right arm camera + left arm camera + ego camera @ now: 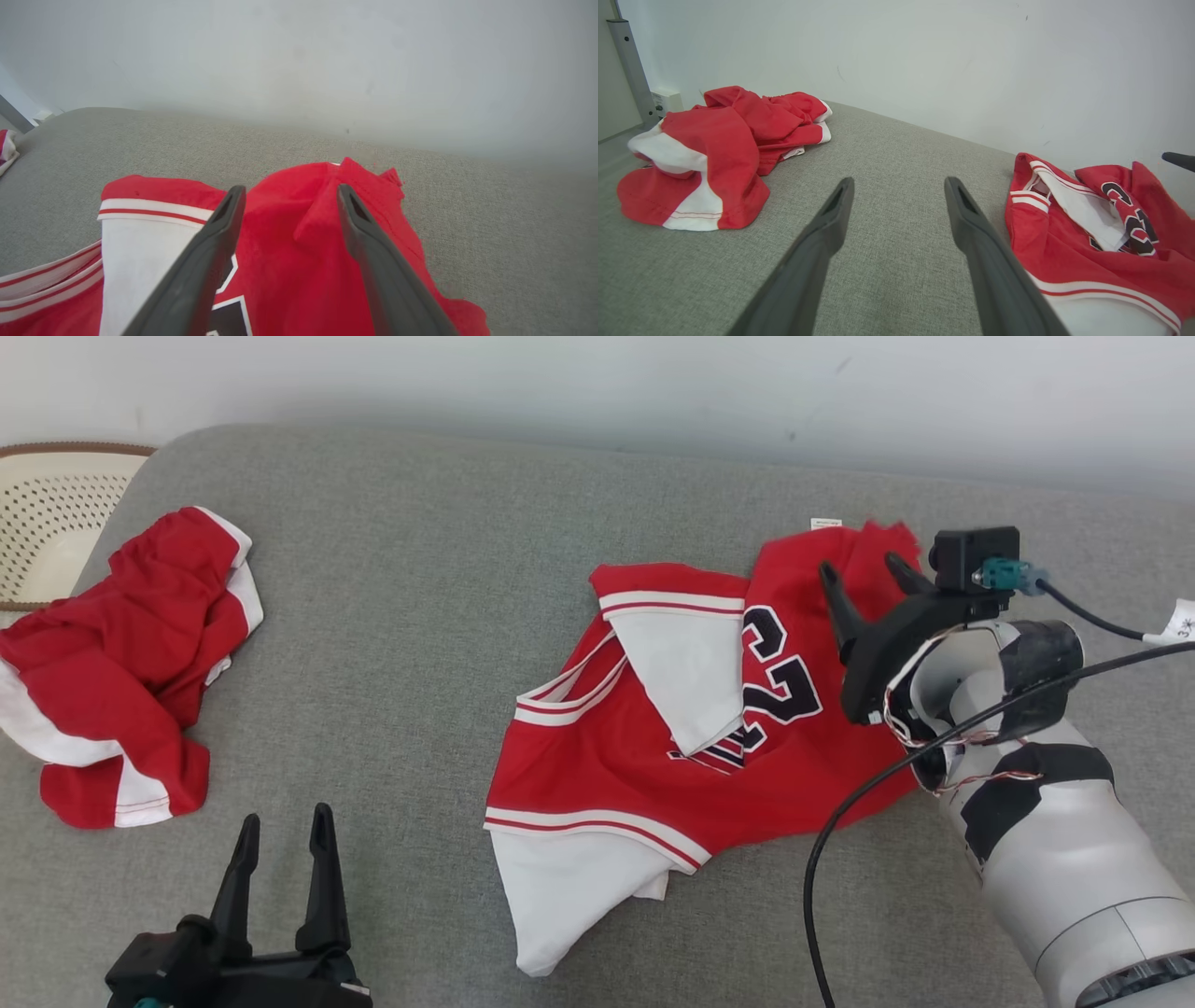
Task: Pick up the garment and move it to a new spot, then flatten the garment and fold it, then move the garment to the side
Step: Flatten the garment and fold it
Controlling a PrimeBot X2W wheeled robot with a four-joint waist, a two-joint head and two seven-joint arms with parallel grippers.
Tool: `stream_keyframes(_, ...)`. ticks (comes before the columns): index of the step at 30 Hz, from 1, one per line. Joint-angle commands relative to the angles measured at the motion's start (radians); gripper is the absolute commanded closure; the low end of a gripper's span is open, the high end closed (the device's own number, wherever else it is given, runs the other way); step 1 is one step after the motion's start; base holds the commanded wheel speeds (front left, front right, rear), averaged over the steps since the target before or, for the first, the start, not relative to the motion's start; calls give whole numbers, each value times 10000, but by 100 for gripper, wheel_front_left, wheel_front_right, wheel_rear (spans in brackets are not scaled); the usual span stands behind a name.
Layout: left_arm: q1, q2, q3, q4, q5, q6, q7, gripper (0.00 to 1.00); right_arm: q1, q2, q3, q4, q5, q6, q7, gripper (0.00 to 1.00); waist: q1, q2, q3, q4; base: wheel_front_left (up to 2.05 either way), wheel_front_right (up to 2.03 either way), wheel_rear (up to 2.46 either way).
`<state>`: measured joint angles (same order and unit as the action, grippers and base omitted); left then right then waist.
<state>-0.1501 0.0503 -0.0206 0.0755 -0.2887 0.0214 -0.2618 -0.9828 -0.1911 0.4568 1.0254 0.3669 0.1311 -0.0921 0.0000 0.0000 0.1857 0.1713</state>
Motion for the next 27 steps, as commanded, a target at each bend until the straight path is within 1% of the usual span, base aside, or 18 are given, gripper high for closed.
stream_keyframes(1,11,3,32,19,-62,41,-38,0,3,-60,70,143,-79,-6,-81,0,0,0,-42,-32,0,0,0)
stream_keyframes(4,154,3,108,-34,2,60,-38,0,98,-163,26,362,31,-6,-195,0,0,0,-119,-137,0,0,0)
stream_keyframes(5,190,3,132,-50,24,72,-38,0,165,-196,48,500,52,-6,-42,0,0,0,-142,-190,0,0,0)
stream_keyframes(10,239,4,144,-141,64,70,-38,0,368,-430,-117,286,475,-6,-398,0,0,0,-196,-392,0,0,0)
stream_keyframes(15,288,3,109,-192,77,45,-38,0,751,-962,-492,364,939,-6,-331,0,0,0,-216,-479,0,0,0)
stream_keyframes(18,298,3,102,-217,97,17,-38,0,1074,-1165,-697,536,1150,-6,-195,0,0,0,-193,-475,0,0,0)
stream_keyframes(21,256,3,146,-266,121,-6,-38,0,1276,-1239,-815,621,1340,-6,-78,0,0,0,-114,-467,0,0,0)
stream_keyframes(27,118,3,185,-267,174,-68,-38,0,1457,-1004,-929,888,1629,-6,220,0,0,0,81,-394,0,0,0)
